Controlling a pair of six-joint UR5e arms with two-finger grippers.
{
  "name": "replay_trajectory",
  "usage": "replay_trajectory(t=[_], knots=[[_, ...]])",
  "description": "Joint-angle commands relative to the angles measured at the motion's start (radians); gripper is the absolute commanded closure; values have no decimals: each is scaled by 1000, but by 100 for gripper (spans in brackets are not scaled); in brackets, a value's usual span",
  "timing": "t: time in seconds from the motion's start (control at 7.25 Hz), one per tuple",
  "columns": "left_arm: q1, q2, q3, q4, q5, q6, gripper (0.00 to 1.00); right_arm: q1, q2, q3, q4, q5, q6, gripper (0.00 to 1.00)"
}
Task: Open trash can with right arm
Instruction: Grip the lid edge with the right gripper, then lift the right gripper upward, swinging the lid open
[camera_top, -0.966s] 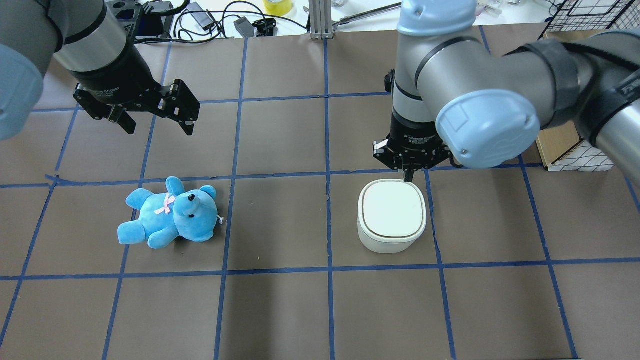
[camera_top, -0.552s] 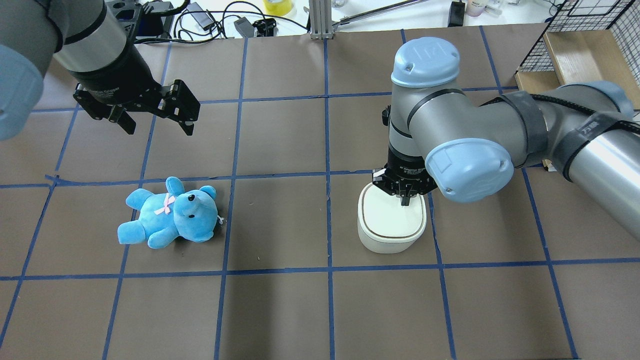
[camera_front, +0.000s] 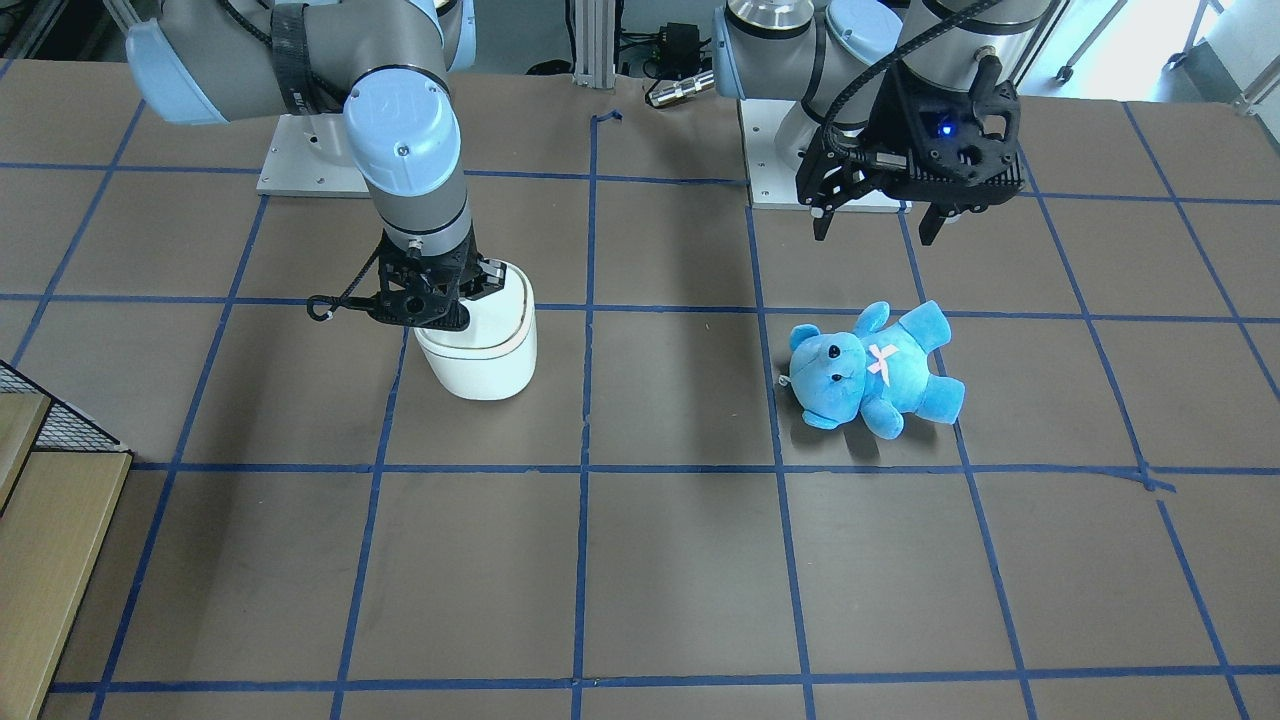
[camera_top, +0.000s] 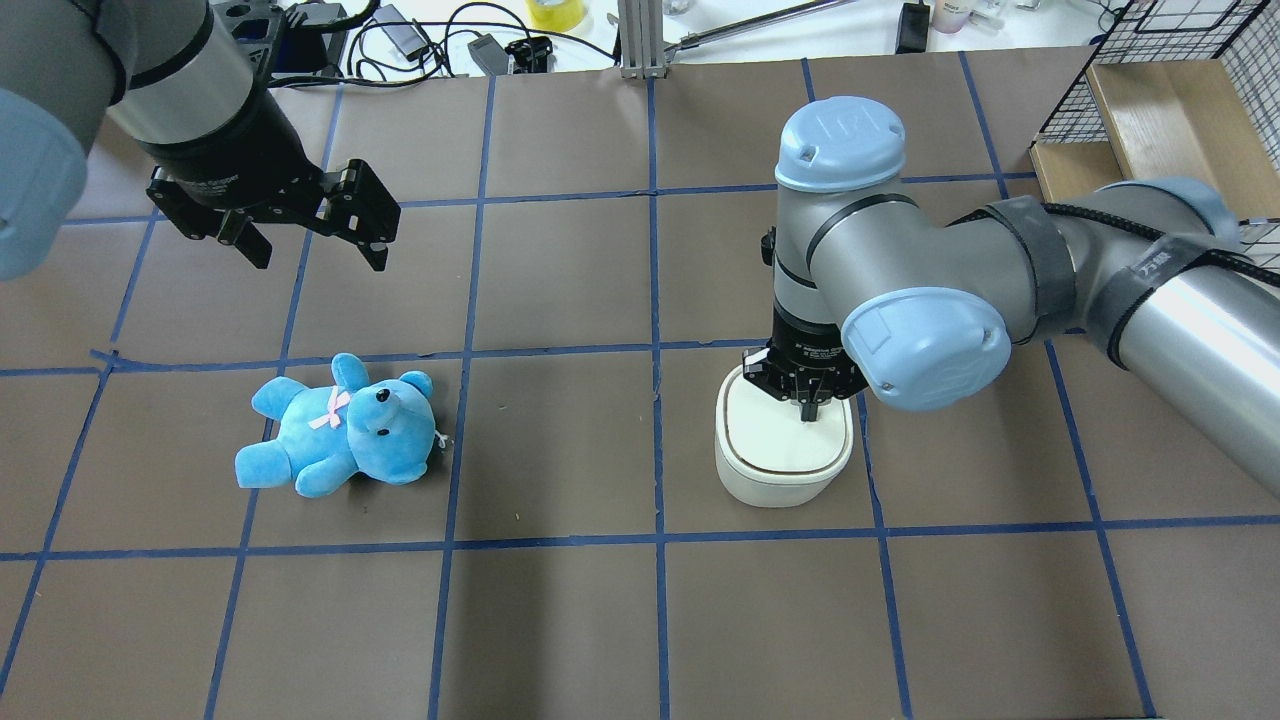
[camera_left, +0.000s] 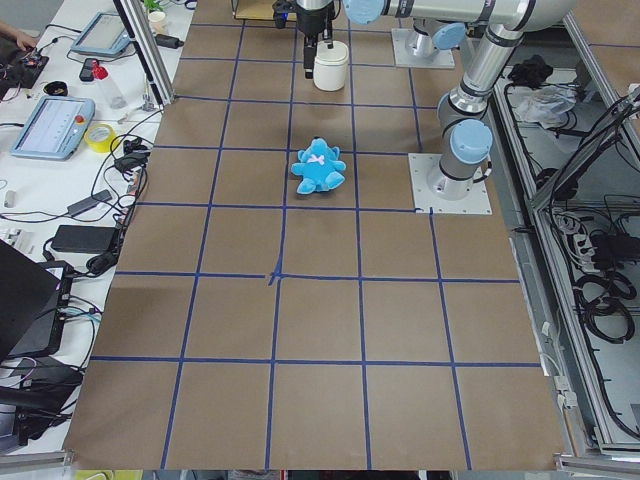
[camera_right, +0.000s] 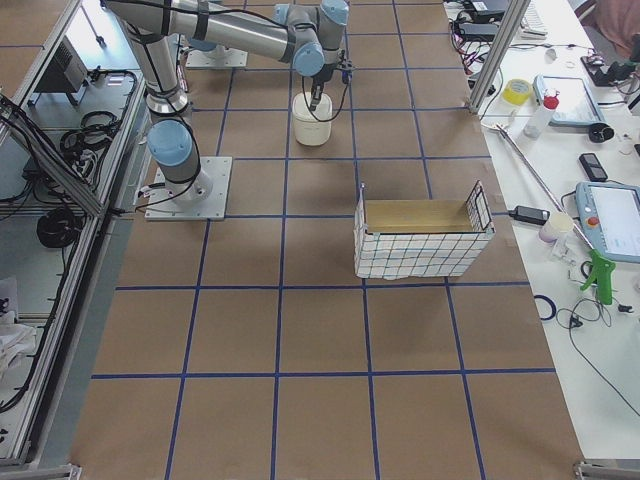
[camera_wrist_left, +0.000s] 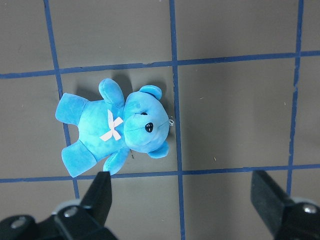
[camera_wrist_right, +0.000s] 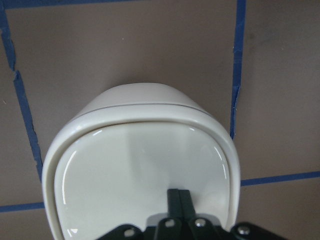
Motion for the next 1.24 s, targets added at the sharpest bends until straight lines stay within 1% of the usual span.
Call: replay_trajectory(t=[0.0, 0.14, 0.28, 0.41, 0.83, 0.97, 1.1], knots=[[0, 0, 0, 0, 0, 0, 0, -7, -67, -139, 133, 12, -4, 0], [0, 0, 0, 0, 0, 0, 0, -10, -71, -263, 257, 3, -7, 0], [0, 0, 0, 0, 0, 0, 0, -11, -65, -341, 280, 8, -13, 0], [0, 0, 0, 0, 0, 0, 0, -11, -66, -374, 280, 14, -14, 0], [0, 0, 0, 0, 0, -2, 0, -11, -71, -382, 269, 12, -5, 0], [0, 0, 0, 0, 0, 0, 0, -10, -71, -386, 230, 14, -8, 0], [-1, 0, 0, 0, 0, 0, 0, -11, -69, -388, 228, 6, -11, 0]])
